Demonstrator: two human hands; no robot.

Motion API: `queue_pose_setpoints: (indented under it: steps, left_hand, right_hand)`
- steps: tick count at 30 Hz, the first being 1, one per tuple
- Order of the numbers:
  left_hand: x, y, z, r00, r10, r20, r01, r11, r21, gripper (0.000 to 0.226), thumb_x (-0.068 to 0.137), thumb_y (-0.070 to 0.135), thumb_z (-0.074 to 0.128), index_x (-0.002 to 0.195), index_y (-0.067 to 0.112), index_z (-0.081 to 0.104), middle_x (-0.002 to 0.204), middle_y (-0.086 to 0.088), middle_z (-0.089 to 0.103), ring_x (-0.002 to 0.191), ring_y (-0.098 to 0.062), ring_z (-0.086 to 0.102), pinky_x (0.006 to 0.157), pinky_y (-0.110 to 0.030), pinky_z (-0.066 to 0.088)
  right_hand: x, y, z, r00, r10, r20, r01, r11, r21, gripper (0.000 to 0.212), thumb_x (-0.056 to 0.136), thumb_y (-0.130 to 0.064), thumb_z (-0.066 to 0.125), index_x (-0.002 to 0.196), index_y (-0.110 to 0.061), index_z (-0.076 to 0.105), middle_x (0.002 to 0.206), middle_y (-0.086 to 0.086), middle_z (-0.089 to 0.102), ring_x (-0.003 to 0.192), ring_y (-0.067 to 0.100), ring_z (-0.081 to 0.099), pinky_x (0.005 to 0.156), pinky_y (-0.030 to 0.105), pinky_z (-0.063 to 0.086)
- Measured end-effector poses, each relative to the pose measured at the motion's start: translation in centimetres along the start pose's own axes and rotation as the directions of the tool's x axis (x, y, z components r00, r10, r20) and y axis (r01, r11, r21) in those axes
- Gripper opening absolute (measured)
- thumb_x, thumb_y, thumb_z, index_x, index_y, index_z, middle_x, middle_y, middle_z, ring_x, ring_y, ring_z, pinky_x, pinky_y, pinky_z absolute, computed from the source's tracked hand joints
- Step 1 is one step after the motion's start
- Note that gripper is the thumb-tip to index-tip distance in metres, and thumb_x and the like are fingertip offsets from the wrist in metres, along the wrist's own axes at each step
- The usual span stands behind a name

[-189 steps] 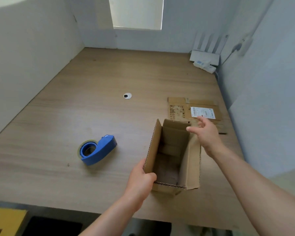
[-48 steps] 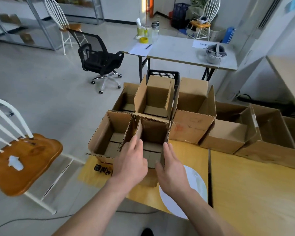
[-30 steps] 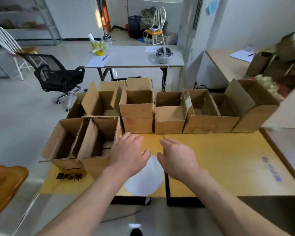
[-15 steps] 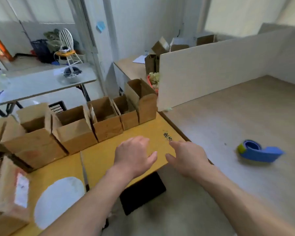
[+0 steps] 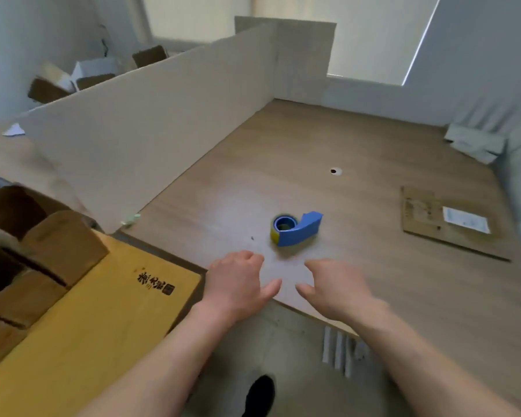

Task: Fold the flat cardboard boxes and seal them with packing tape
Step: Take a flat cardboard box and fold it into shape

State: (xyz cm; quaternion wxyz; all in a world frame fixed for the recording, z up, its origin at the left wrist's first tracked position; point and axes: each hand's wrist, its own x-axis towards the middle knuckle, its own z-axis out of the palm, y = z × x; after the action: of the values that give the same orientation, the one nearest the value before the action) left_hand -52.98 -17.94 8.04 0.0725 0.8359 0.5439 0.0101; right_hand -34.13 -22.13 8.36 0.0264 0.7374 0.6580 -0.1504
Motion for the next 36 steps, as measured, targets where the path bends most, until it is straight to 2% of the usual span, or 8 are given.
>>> queue_pose_setpoints:
  steps: [3, 8, 10, 13, 17, 23, 28, 36]
  left_hand:
    - [4.2, 2.0, 1.3, 0.992, 0.121, 0.040, -0.121, 0.993, 0.008, 0.060, 0.086, 0.071, 0.040, 0.122, 0.027, 0.060, 0.122, 0.008, 0.062, 0.113, -0.017, 0.058, 0.086, -0.034, 0.047]
    - [10.1, 5.3, 2.9, 0.945, 0.310, 0.109, -0.311, 0.950, -0.006, 0.055, 0.087, 0.070, 0.039, 0.111, 0.024, 0.060, 0.110, 0.007, 0.061, 0.105, -0.018, 0.058, 0.077, -0.033, 0.043]
    - [12.0, 6.5, 3.7, 0.915, 0.382, 0.130, -0.385, 0.923, -0.003, 0.055, 0.088, 0.070, 0.040, 0.111, 0.024, 0.060, 0.110, 0.006, 0.062, 0.104, -0.019, 0.058, 0.076, -0.034, 0.043]
    - [13.8, 8.1, 4.9, 0.877, 0.450, 0.168, -0.455, 0.890, -0.011, 0.058, 0.087, 0.070, 0.040, 0.116, 0.024, 0.059, 0.112, 0.006, 0.061, 0.107, -0.019, 0.057, 0.078, -0.035, 0.044]
    - [16.1, 10.0, 6.3, 0.827, 0.523, 0.205, -0.531, 0.847, -0.021, 0.059, 0.086, 0.071, 0.042, 0.118, 0.024, 0.059, 0.115, 0.005, 0.061, 0.108, -0.021, 0.057, 0.082, -0.036, 0.046]
    - [19.0, 13.4, 7.7, 0.781, 0.581, 0.229, -0.597, 0.802, 0.002, 0.057, 0.085, 0.072, 0.042, 0.109, 0.024, 0.061, 0.107, 0.005, 0.060, 0.099, -0.020, 0.058, 0.079, -0.036, 0.049]
    - [20.9, 16.7, 9.1, 0.745, 0.609, 0.273, -0.633, 0.774, 0.003, 0.053, 0.085, 0.067, 0.043, 0.113, 0.023, 0.058, 0.112, 0.002, 0.059, 0.104, -0.024, 0.055, 0.083, -0.038, 0.049]
    - [25.6, 24.4, 11.3, 0.770, 0.525, 0.363, -0.580, 0.812, 0.055, 0.055, 0.086, 0.064, 0.043, 0.120, 0.022, 0.055, 0.119, -0.001, 0.056, 0.111, -0.026, 0.053, 0.089, -0.041, 0.047]
  right_hand:
    - [1.2, 3.2, 0.0, 0.992, 0.129, 0.007, -0.129, 0.992, 0.004, 0.037, 0.090, -0.052, 0.048, 0.111, -0.024, 0.060, 0.115, 0.001, 0.066, 0.107, 0.027, 0.060, 0.080, 0.037, 0.050]
    - [2.6, 6.9, 0.2, 0.937, 0.347, 0.044, -0.349, 0.935, 0.060, 0.047, 0.090, -0.054, 0.049, 0.125, -0.025, 0.059, 0.127, 0.002, 0.064, 0.118, 0.027, 0.058, 0.092, 0.041, 0.051]
    - [2.8, 8.1, 0.5, 0.910, 0.410, 0.063, -0.414, 0.908, 0.062, 0.047, 0.091, -0.055, 0.049, 0.126, -0.025, 0.059, 0.127, 0.003, 0.064, 0.119, 0.029, 0.058, 0.093, 0.042, 0.051]
    - [2.5, 9.6, 1.1, 0.866, 0.491, 0.098, -0.497, 0.865, 0.058, 0.046, 0.090, -0.054, 0.048, 0.124, -0.025, 0.059, 0.125, 0.004, 0.065, 0.117, 0.029, 0.059, 0.091, 0.042, 0.051]
    - [2.6, 11.5, 1.0, 0.805, 0.576, 0.143, -0.589, 0.804, 0.081, 0.052, 0.091, -0.056, 0.048, 0.133, -0.026, 0.055, 0.134, 0.002, 0.061, 0.124, 0.028, 0.056, 0.098, 0.044, 0.049]
    - [2.9, 15.0, 0.4, 0.755, 0.637, 0.157, -0.656, 0.739, 0.152, 0.057, 0.092, -0.057, 0.050, 0.140, -0.027, 0.050, 0.141, 0.001, 0.056, 0.129, 0.027, 0.052, 0.102, 0.044, 0.047]
    - [3.1, 18.9, 0.3, 0.739, 0.649, 0.181, -0.672, 0.728, 0.134, 0.054, 0.091, -0.054, 0.050, 0.135, -0.024, 0.056, 0.140, 0.004, 0.059, 0.128, 0.028, 0.053, 0.102, 0.041, 0.047]
    - [6.4, 29.2, 1.0, 0.788, 0.573, 0.225, -0.607, 0.783, 0.135, 0.054, 0.088, -0.055, 0.051, 0.132, -0.025, 0.058, 0.135, 0.004, 0.062, 0.125, 0.028, 0.057, 0.097, 0.038, 0.050]
